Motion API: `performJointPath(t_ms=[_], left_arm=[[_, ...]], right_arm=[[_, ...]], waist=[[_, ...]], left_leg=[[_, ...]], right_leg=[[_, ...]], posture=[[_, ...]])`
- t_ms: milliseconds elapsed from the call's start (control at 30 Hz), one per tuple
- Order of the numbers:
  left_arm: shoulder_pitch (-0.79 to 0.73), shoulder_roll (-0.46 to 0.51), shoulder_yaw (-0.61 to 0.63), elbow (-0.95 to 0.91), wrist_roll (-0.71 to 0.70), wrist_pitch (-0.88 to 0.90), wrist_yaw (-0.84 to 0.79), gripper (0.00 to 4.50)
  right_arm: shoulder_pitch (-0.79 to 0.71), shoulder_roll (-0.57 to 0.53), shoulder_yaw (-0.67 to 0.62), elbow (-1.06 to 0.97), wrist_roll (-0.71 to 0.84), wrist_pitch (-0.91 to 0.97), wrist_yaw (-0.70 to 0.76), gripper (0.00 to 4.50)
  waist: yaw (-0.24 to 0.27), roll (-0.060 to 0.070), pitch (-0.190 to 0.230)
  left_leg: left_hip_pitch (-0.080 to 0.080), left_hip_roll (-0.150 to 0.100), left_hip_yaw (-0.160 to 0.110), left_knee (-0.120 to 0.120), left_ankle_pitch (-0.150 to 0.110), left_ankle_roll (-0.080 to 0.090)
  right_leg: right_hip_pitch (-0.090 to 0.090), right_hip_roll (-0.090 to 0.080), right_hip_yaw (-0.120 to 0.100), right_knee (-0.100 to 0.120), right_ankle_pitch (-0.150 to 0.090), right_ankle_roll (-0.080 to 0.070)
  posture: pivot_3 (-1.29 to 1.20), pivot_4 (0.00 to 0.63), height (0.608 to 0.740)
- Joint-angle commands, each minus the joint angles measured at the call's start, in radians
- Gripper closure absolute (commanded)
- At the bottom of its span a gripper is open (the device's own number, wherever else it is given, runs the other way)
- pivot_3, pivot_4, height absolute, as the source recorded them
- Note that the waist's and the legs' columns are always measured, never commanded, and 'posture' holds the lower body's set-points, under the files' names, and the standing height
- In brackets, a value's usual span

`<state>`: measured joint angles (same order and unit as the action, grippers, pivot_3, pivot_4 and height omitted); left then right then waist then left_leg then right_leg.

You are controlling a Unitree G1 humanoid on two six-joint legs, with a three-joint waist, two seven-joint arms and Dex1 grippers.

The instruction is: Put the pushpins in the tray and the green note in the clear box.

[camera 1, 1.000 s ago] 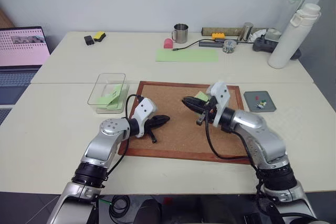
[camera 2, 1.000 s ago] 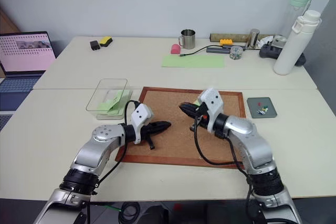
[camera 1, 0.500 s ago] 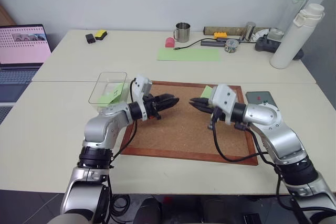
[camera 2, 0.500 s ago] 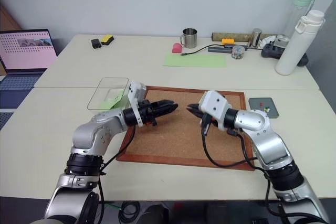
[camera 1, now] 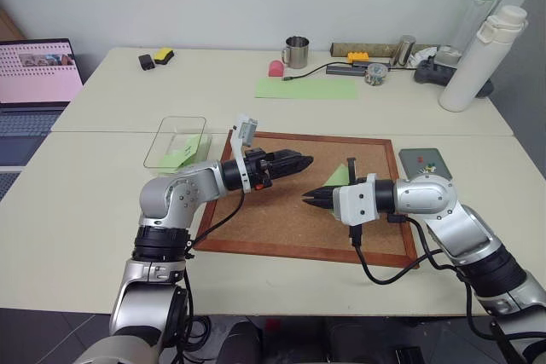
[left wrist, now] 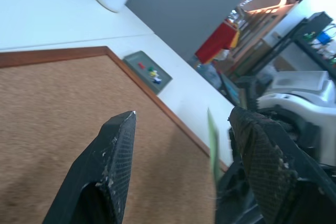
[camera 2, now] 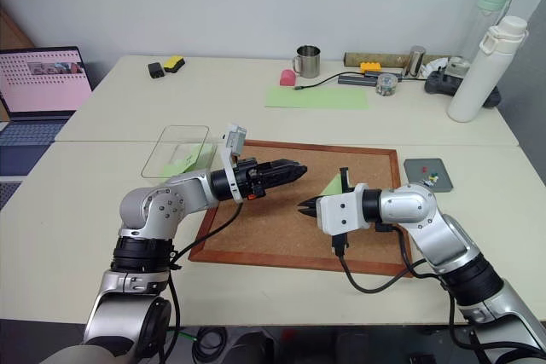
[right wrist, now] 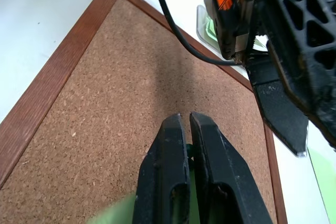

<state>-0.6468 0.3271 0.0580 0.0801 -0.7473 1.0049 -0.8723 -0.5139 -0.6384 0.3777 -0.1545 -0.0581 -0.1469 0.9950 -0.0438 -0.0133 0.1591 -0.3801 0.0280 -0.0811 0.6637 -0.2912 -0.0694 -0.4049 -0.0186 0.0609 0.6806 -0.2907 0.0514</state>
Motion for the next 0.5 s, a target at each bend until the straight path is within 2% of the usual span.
performJointPath(t_ms=[33, 367, 500], left_arm=[[-0.019, -0.001, 0.021, -0.032, -0.036, 0.009, 0.0, 1.49], [-0.012, 0.039, 0.211, -0.002, -0.123, 0.034, 0.087, 1.49], [0.057, 0.07, 0.162, -0.089, -0.114, 0.036, 0.065, 1.49]], right_arm=[[-0.029, 0.018, -0.006, -0.007, -0.003, -0.023, 0.004, 4.5], [-0.007, 0.074, -0.203, -0.015, 0.112, 0.183, -0.128, 4.5], [-0.012, 0.073, -0.239, -0.025, 0.137, 0.219, -0.139, 4.5]], waist=[[0.0, 0.0, 0.0], [0.004, 0.0, 0.0], [0.006, 0.0, 0.0]], left_leg=[[0.0, 0.0, 0.0, 0.0, 0.0, -0.001], [0.0, 0.0, 0.0, 0.0, 0.001, -0.002], [0.0, 0.0, 0.0, 0.0, 0.001, -0.001]], right_leg=[[0.0, 0.0, 0.0, 0.0, 0.0, 0.0], [0.0, 0.0, 0.0, 0.0, 0.0, 0.0], [0.0, -0.001, 0.0, 0.0, 0.0, 0.0]], posture=[[0.0, 0.15, 0.74], [0.0, 0.15, 0.74], [0.0, 0.15, 0.74]])
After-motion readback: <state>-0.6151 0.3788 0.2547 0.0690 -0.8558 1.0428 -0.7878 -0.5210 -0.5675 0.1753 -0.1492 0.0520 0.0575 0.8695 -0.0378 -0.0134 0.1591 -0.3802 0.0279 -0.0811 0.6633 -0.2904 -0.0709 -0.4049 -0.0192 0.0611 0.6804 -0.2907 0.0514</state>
